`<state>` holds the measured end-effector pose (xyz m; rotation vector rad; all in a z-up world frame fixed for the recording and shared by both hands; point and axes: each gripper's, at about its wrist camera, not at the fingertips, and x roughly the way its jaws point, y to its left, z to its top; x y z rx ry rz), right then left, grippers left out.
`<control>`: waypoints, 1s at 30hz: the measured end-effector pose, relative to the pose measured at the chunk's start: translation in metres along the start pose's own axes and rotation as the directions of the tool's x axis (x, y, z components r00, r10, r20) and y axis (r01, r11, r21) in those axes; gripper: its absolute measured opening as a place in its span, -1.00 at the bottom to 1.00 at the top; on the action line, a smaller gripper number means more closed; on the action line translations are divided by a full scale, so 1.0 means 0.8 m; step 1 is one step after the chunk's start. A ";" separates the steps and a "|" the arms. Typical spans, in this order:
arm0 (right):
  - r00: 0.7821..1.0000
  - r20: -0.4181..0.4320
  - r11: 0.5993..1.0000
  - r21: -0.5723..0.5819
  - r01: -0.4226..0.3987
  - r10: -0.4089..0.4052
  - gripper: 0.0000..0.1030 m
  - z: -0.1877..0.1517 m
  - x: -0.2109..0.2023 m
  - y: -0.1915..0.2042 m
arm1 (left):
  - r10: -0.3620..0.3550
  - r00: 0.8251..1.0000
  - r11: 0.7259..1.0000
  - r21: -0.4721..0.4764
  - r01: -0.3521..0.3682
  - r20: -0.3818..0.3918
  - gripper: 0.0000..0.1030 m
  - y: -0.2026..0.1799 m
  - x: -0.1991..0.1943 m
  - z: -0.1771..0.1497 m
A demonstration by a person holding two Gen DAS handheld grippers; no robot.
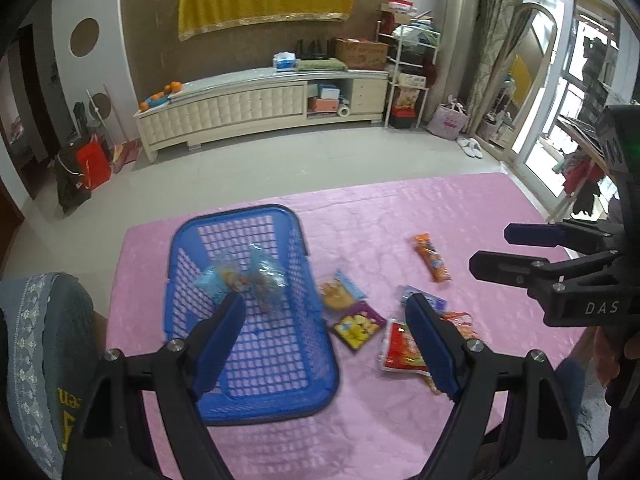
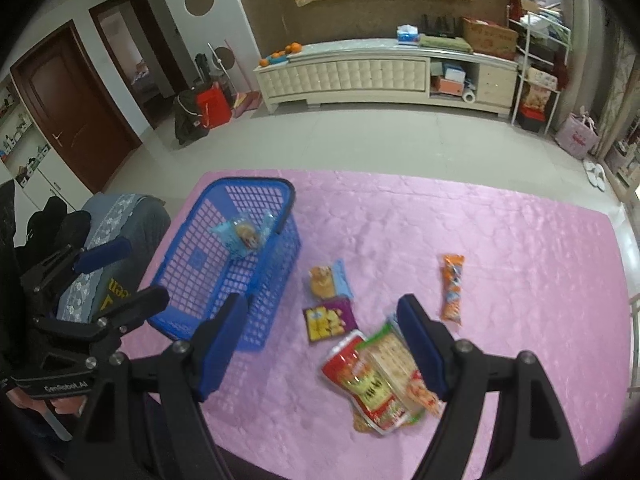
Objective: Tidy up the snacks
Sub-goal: 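Withdraw both tools from the basket back toward the snack pile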
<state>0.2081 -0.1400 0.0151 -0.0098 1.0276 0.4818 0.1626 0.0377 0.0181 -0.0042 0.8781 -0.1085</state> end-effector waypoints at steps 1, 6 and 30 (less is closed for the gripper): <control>1.000 -0.003 1.000 0.005 -0.001 0.001 0.58 -0.005 -0.002 -0.006 | -0.005 1.000 1.000 0.003 0.005 -0.003 0.57 -0.005 0.001 -0.002; 1.000 -0.016 1.000 0.028 0.007 -0.006 0.58 -0.024 -0.007 -0.034 | -0.023 0.999 0.999 0.021 0.024 -0.031 0.57 -0.033 0.013 -0.015; 0.981 -0.190 0.999 -0.003 0.042 -0.041 0.58 -0.147 0.083 -0.123 | -0.090 0.969 0.996 0.009 0.094 -0.230 0.57 -0.119 0.131 -0.105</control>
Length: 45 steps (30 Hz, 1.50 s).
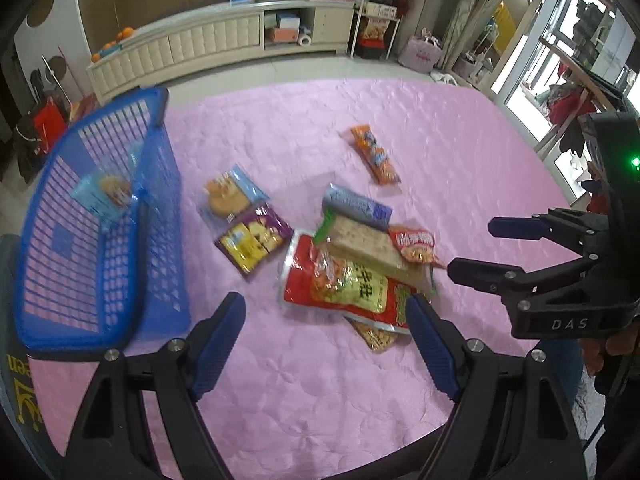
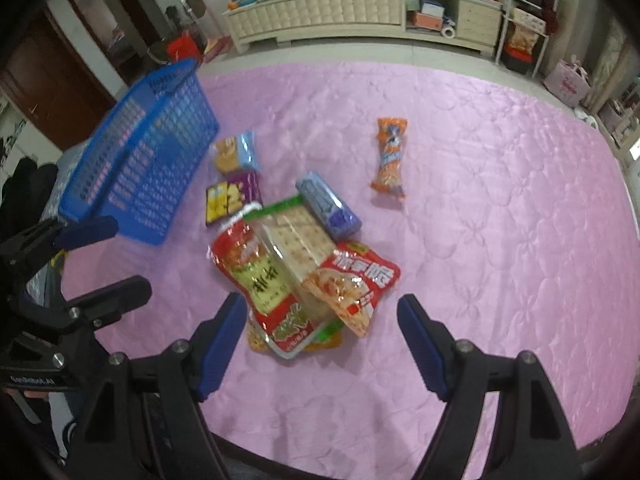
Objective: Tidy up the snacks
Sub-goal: 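Withdraw both tools from the basket back toward the snack pile, then grasp the red snack packet with the right tool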
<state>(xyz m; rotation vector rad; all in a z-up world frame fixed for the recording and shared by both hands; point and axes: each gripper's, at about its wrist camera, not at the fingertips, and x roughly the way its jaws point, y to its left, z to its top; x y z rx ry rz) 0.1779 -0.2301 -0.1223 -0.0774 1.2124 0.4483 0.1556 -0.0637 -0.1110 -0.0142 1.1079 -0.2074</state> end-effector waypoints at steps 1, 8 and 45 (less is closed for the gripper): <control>1.000 -0.003 1.000 -0.009 0.001 -0.001 0.58 -0.001 0.004 -0.001 | 0.001 1.000 1.000 -0.003 -0.001 -0.008 0.57 -0.001 0.005 -0.003; 0.998 -0.008 0.992 -0.107 0.062 -0.064 0.58 -0.009 0.040 -0.006 | -0.008 0.998 0.999 -0.038 0.006 -0.060 0.57 0.002 0.040 -0.013; 0.990 0.004 0.989 0.044 -0.141 0.141 -0.95 0.024 0.030 -0.042 | -0.018 1.000 0.998 -0.058 0.017 -0.012 0.57 0.024 0.028 0.026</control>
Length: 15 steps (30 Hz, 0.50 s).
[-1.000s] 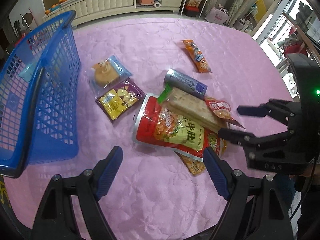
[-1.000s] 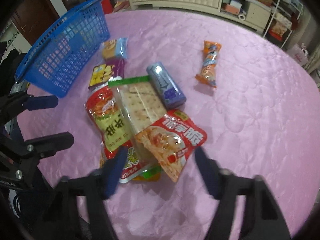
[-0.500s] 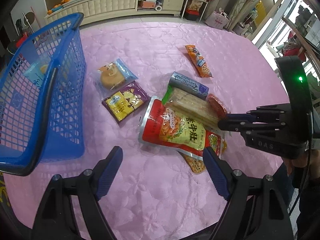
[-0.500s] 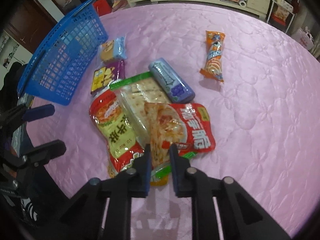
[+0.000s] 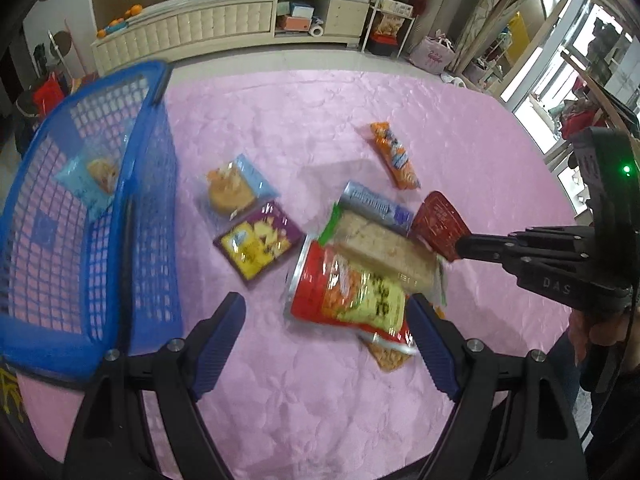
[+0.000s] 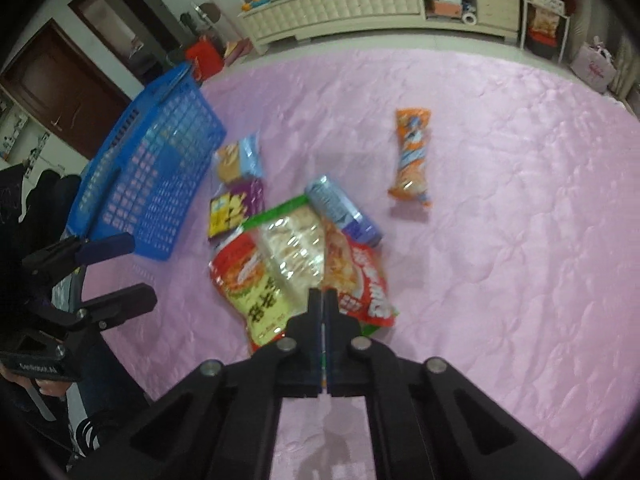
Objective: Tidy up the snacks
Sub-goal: 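Grasp the red snack packet with the right tool, then grasp the blue Doublemint gum pack with the left tool while the right tool holds the red packet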
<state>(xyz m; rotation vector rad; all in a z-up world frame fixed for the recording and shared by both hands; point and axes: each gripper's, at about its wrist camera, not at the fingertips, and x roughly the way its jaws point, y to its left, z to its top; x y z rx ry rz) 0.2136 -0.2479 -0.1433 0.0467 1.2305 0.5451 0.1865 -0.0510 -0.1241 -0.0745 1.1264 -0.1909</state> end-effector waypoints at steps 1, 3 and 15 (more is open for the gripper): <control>1.000 0.006 1.000 0.006 0.004 -0.004 -0.95 0.003 -0.004 -0.005 | 0.000 1.000 1.000 0.010 0.000 -0.001 0.57 -0.003 0.003 0.006; 1.000 0.010 1.000 0.012 0.026 -0.027 -0.95 0.009 -0.008 -0.012 | 0.000 1.000 0.999 0.044 0.000 -0.006 0.57 -0.012 0.009 0.021; 0.999 0.036 0.995 0.092 0.029 -0.033 -0.95 0.043 -0.010 -0.067 | 0.010 0.993 0.989 0.145 0.007 -0.116 0.57 -0.053 0.103 0.085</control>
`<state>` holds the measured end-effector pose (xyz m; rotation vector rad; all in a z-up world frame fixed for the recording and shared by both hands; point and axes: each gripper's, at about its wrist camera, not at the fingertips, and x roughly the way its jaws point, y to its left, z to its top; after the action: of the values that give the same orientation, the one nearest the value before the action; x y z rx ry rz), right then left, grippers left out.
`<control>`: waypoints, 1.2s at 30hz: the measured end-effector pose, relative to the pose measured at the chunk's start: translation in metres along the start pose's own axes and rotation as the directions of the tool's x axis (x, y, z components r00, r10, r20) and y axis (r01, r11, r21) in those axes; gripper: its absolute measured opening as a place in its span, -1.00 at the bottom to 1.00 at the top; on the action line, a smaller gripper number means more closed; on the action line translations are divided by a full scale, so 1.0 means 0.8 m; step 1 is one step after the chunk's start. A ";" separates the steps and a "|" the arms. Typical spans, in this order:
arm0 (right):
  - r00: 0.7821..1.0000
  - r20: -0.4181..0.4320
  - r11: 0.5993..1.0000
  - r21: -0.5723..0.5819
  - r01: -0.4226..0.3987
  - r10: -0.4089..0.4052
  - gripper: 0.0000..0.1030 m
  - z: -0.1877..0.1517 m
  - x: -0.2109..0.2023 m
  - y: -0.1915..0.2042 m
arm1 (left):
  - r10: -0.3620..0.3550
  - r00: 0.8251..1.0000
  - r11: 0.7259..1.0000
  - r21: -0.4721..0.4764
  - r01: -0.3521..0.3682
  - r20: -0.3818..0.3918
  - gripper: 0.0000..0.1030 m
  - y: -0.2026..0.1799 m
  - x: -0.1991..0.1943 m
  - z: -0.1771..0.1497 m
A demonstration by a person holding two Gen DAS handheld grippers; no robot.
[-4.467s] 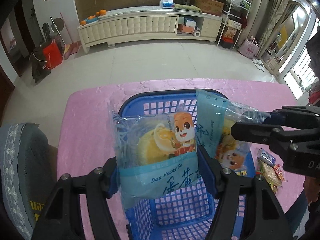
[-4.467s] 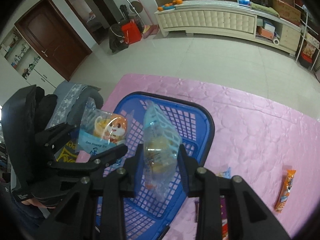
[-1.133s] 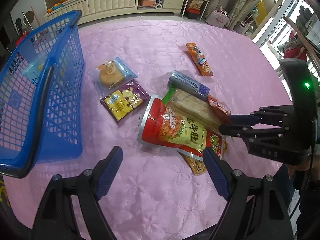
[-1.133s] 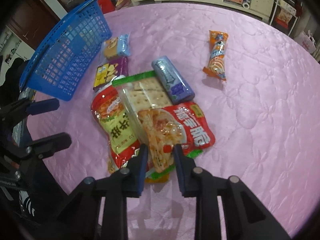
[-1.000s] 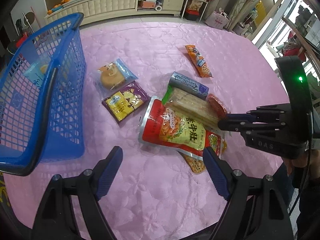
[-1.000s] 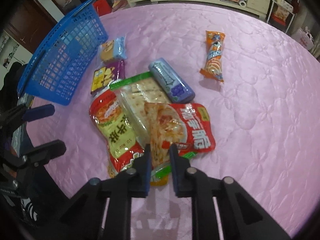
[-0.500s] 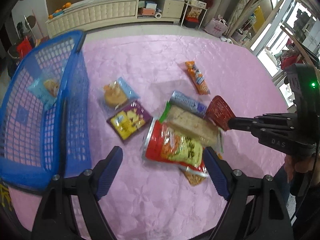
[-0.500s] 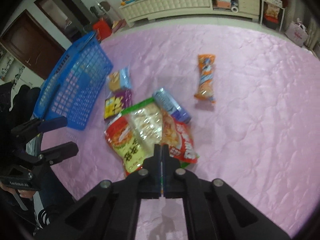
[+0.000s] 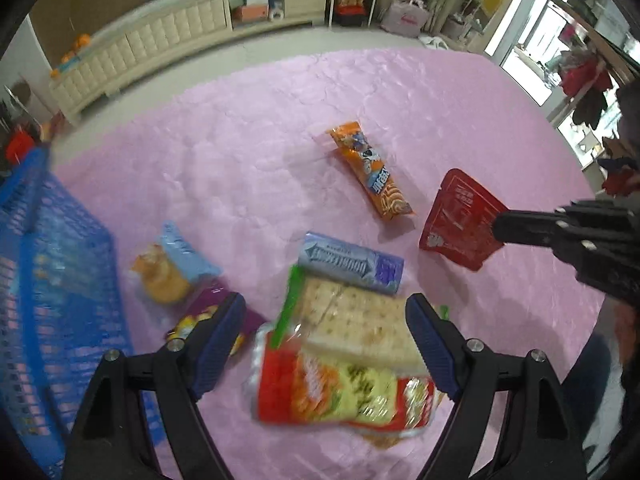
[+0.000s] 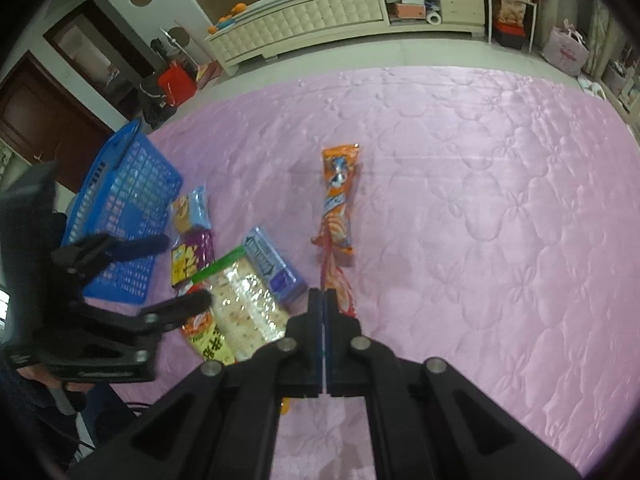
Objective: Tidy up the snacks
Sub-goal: 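Grasp the blue Doublemint gum pack with the left tool while the right tool holds the red packet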
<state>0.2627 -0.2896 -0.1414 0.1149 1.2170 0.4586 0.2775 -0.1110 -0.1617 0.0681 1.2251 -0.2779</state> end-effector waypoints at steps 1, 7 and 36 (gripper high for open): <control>1.000 -0.002 1.000 0.000 -0.007 0.007 -0.95 0.002 0.002 -0.002 | -0.013 1.000 1.000 -0.017 0.013 -0.017 0.57 0.003 0.008 0.006; 1.000 -0.010 1.000 -0.014 -0.023 0.023 -0.95 0.016 0.017 -0.004 | -0.065 0.992 0.970 -0.239 0.036 -0.112 0.57 0.025 0.060 0.027; 0.998 -0.005 0.997 0.022 -0.069 0.069 -0.95 0.002 0.005 -0.010 | -0.038 0.989 0.972 -0.235 0.004 -0.142 -0.31 -0.026 0.105 0.040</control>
<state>0.2679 -0.2953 -0.1468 0.1750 1.2264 0.5062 0.3277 -0.1520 -0.2275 -0.1317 1.3971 -0.1466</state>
